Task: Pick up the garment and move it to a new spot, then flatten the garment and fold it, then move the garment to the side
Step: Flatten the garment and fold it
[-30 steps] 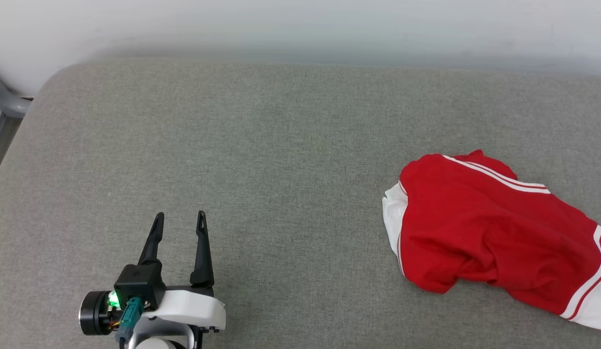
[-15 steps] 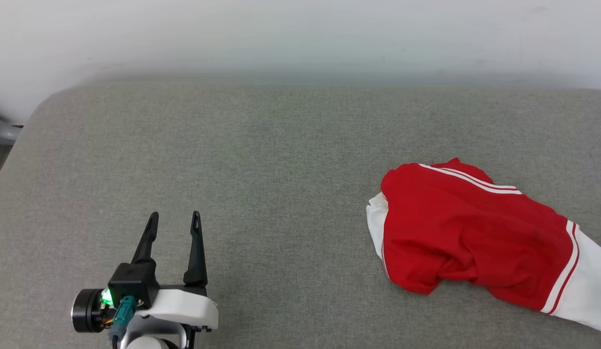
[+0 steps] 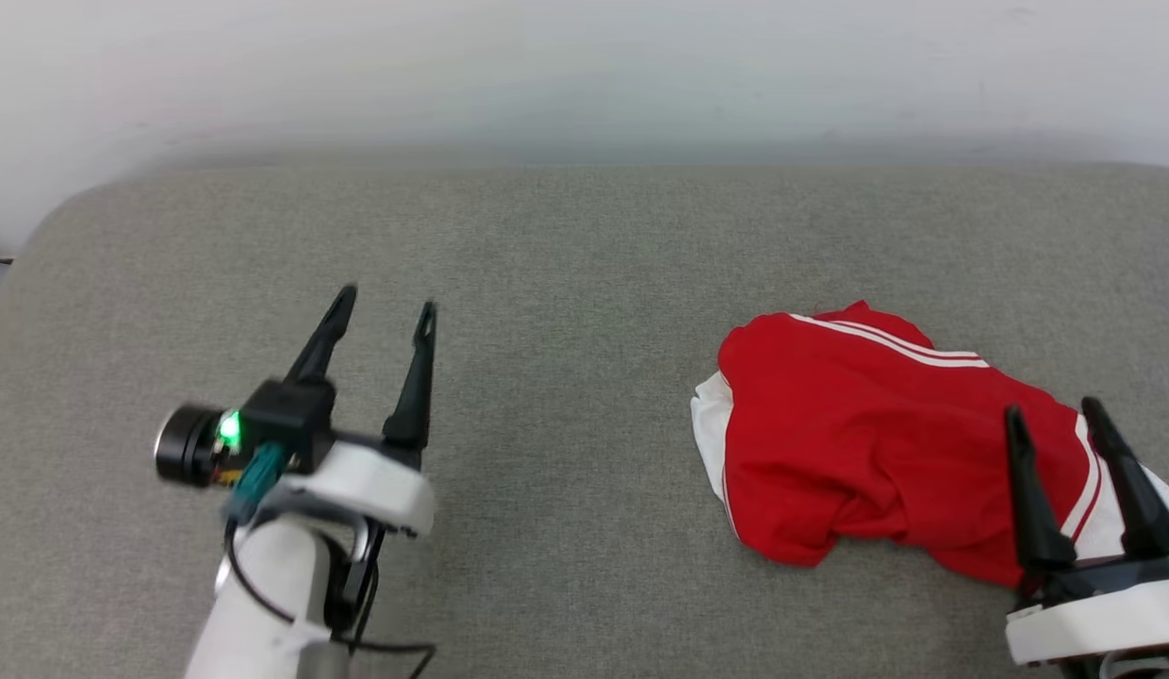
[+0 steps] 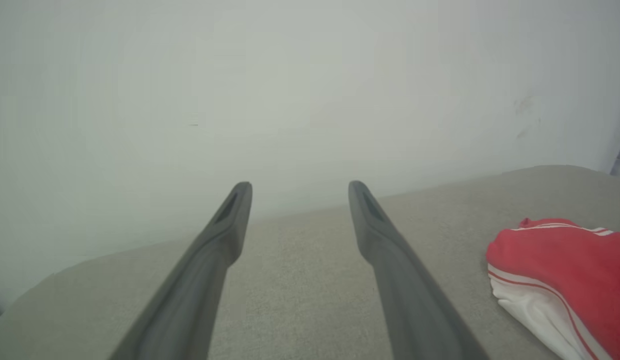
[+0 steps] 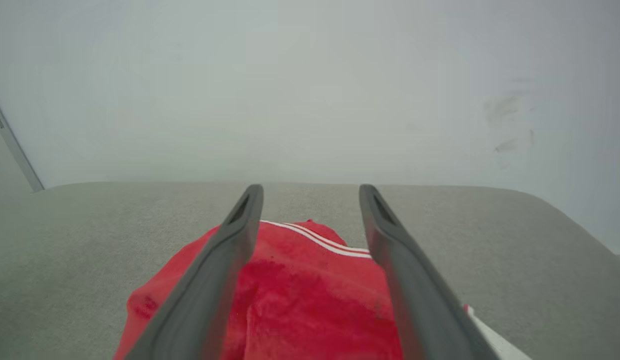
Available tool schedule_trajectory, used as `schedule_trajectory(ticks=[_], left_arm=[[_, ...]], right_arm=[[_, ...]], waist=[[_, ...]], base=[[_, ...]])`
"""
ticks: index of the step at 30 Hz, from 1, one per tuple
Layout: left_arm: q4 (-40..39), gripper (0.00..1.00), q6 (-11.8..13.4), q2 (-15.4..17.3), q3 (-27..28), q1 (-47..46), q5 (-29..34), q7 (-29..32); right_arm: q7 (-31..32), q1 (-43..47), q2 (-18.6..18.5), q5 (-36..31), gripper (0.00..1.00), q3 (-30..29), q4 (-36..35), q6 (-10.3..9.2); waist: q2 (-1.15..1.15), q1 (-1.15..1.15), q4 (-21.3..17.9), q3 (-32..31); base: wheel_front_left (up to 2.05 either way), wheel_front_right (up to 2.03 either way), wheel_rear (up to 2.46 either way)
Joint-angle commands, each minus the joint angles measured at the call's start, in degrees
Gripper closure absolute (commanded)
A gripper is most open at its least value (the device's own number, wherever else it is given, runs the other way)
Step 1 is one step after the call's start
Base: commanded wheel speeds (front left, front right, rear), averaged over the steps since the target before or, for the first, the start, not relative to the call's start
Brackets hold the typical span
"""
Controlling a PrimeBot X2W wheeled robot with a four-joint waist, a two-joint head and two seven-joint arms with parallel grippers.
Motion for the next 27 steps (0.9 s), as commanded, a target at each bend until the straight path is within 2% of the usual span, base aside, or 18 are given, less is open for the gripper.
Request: schedule_trajectory(ticks=[1, 7, 17, 21, 22, 27], left_arm=[[0.8, 0.0, -0.5, 0.6, -1.0, -2.4, 0.2, 0.4], [4.9, 0.0, -1.5, 3.5, -9.2, -13.5, -3.6, 7.6], [8.7, 0.0, -1.5, 11.0, -31.7, -29.9, -19.4, 24.6], [10.2, 0.0, -1.5, 13.0, -40.2, -34.9, -25.1, 33.0], [11.1, 0.0, -1.5, 13.8, -45.7, -38.1, -29.0, 38.4], [11.3, 0.0, -1.5, 14.6, -52.5, -41.5, -33.8, 44.4]], right_arm=[[0.2, 0.8, 0.7, -0.3, 0.0, 0.4, -0.7, -0.04], [0.7, 0.7, 1.4, -1.1, 0.0, 2.1, -1.8, -0.04], [0.1, -2.2, 0.5, -1.2, 0.0, 3.3, -0.9, -0.04], [-0.1, -3.3, 0.4, -1.3, 0.0, 3.8, -0.3, -0.04], [-0.2, -4.2, 0.3, -1.4, 0.0, 4.1, 0.1, -0.04], [-0.3, -5.4, 0.0, -1.3, 0.0, 4.5, 0.5, -0.04]], waist=[[0.0, 0.0, -0.4, 0.3], [0.0, 0.0, -2.1, 2.0], [0.0, 0.0, -6.1, 5.6], [0.0, 0.0, -7.8, 7.1], [0.0, 0.0, -9.1, 8.4], [0.0, 0.0, -10.5, 10.1]], base=[[0.0, 0.0, 0.0], [0.0, 0.0, 0.0], [0.0, 0.0, 0.0], [0.0, 0.0, 0.0], [0.0, 0.0, 0.0], [0.0, 0.0, 0.0]])
